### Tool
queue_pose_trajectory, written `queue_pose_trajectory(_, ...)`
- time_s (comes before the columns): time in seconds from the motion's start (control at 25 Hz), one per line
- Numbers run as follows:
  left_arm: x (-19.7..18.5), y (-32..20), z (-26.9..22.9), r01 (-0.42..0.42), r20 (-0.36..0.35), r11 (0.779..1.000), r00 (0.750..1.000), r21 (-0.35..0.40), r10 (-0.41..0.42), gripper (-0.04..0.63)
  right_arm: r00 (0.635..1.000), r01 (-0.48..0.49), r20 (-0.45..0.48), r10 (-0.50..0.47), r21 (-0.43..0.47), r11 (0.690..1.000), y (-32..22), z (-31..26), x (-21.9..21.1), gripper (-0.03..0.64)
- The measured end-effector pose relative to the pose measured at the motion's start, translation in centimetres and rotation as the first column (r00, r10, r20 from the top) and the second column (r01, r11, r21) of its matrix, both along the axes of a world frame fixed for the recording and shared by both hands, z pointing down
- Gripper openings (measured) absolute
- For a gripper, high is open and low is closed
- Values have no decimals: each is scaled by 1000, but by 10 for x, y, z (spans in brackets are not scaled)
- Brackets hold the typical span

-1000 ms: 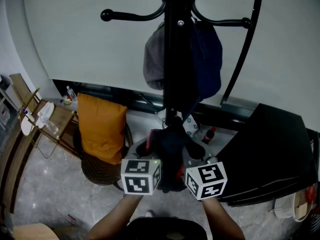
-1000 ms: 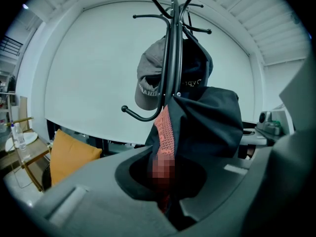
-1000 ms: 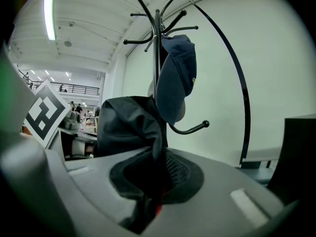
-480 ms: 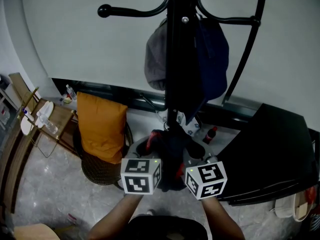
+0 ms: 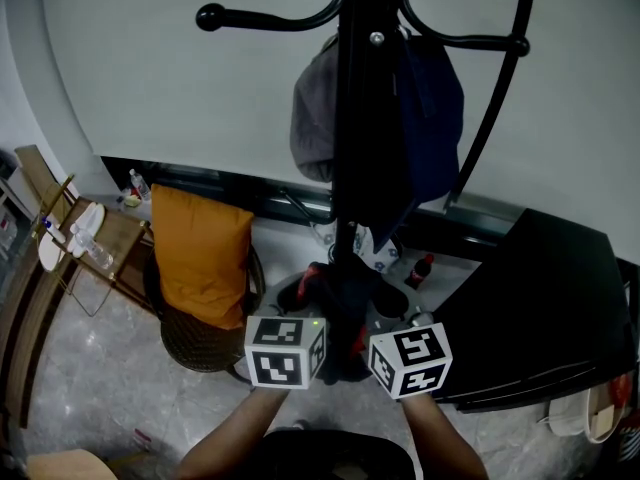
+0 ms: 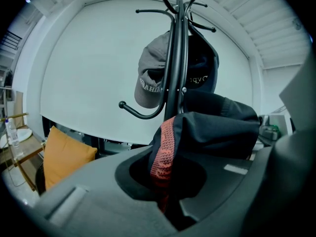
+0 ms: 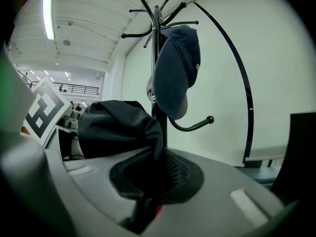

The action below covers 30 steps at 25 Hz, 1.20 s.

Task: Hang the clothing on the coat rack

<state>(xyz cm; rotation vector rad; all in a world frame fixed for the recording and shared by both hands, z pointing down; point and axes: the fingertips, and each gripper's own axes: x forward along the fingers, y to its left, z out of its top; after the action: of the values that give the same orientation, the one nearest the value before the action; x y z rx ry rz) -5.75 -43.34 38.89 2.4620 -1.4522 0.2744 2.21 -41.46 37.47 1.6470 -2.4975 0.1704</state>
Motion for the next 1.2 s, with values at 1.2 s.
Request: queue_pose_trajectory(1.2, 2, 5, 29, 32, 6, 999, 999, -27, -32, 12, 1000, 14, -5, -14, -42, 999, -1, 29, 1, 32)
